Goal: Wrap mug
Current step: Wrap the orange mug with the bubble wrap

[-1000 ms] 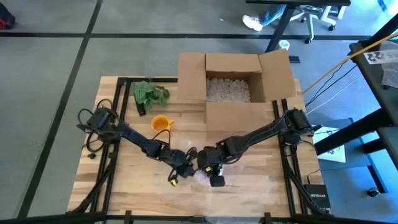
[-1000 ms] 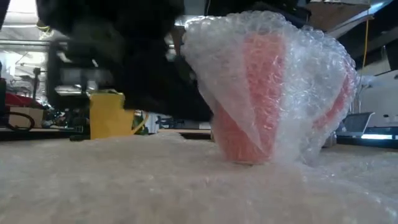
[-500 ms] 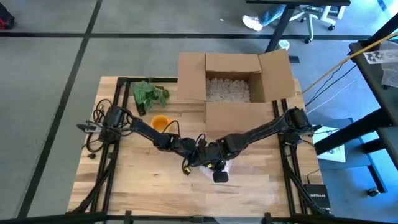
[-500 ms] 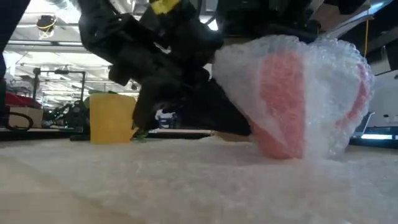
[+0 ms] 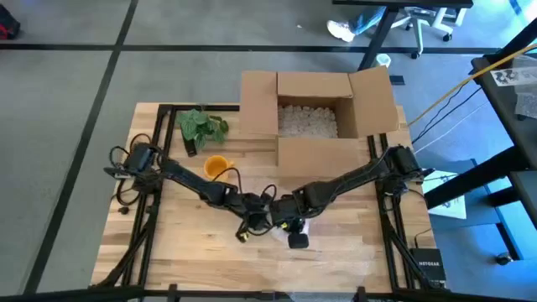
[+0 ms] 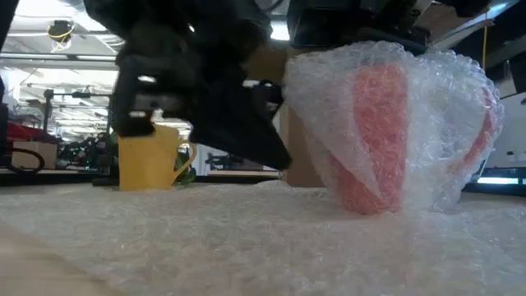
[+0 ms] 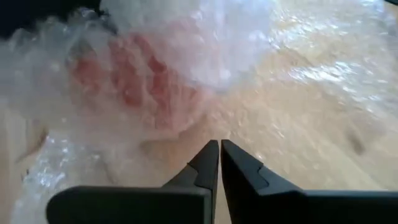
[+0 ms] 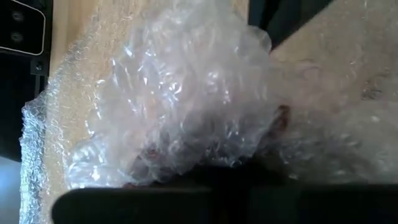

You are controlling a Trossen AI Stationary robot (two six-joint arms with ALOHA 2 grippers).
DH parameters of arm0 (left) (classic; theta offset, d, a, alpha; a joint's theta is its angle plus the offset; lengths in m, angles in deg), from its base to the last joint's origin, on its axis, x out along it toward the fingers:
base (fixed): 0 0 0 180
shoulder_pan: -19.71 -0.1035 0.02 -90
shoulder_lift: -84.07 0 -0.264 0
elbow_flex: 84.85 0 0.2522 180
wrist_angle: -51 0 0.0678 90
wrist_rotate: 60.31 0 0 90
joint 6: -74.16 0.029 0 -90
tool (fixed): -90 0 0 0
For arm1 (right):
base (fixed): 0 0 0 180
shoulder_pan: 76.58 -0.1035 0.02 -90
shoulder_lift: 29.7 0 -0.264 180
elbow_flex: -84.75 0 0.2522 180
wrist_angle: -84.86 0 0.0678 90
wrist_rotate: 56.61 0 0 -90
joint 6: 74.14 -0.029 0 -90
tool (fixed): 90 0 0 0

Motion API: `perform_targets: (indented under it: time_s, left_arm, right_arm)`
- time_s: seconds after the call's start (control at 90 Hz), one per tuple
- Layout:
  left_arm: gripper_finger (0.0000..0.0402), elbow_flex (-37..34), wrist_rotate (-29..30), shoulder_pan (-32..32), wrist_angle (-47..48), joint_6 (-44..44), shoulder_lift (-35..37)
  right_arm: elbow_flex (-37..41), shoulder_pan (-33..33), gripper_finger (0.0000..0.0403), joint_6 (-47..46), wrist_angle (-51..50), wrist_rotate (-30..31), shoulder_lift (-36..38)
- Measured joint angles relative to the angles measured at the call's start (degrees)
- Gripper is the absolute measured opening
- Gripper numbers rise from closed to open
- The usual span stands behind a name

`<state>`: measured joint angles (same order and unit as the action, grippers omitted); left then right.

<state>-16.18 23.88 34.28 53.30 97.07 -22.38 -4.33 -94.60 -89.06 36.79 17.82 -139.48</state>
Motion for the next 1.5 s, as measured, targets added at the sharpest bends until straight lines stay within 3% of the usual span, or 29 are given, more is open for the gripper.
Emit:
perform_targets:
  time_s: [0.444,1.022,1.211,1.5]
  left_arm:
    - [0.0,-0.1,1.3,5.4,10.5,-3.3,4.5]
    - [0.0,-0.1,2.7,7.5,11.0,-4.5,4.7]
    - [0.0,-0.2,2.7,7.6,11.4,-4.5,4.7]
    - [0.0,-0.2,2.7,7.4,11.4,-4.5,4.6]
  right_arm:
    - [0.6,0.0,0.0,-1.2,-0.1,1.7,1.1]
    - [-13.1,-0.1,0.0,-0.9,-20.6,8.2,4.7]
    - [-10.6,-0.1,0.0,-0.9,-17.4,8.5,4.7]
    - [5.1,0.1,0.0,-3.4,4.9,3.9,5.1]
